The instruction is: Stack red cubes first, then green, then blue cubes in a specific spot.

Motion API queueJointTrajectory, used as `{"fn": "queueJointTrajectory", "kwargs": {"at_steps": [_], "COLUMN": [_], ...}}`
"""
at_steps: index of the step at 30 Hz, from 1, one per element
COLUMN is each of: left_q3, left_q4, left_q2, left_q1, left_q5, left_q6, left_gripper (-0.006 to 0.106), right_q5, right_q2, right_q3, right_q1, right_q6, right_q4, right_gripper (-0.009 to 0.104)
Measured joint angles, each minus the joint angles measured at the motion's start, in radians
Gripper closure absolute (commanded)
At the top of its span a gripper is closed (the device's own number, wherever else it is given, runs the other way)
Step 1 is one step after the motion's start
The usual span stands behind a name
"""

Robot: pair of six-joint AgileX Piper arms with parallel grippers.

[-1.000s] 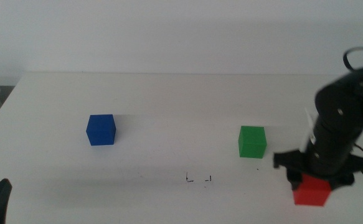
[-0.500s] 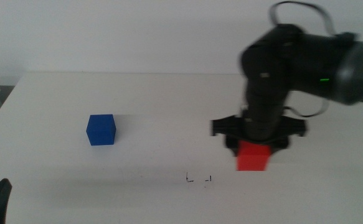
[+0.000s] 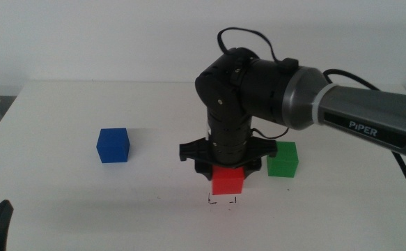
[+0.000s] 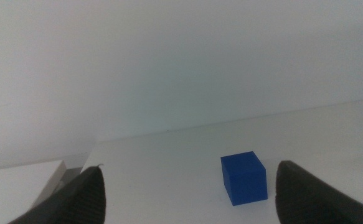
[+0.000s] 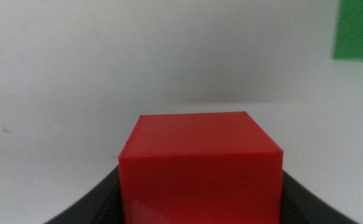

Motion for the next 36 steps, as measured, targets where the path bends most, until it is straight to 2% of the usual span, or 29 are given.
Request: {"fn": "queueJointTrajectory", "kwargs": {"at_steps": [8,36], "left_q3": [0.0,0.0], "left_q4": [0.0,0.0], "left_q2": [0.0,0.0], "left_q1": [0.0,0.0], "left_q5": [0.0,0.0], "left_q6": [0.0,0.0], "left_gripper": [0.007,0.007], "right_q5": [-0.059,-0.084], "right_q2": [0.035,0.12], "right_q3": [-0.006,-0.006], "right_q1": [0.006,0.006], "right_q6": [0.027,0.149], "right_q4": [0.0,-0.054], "right_gripper": [0.069,0.069]}}
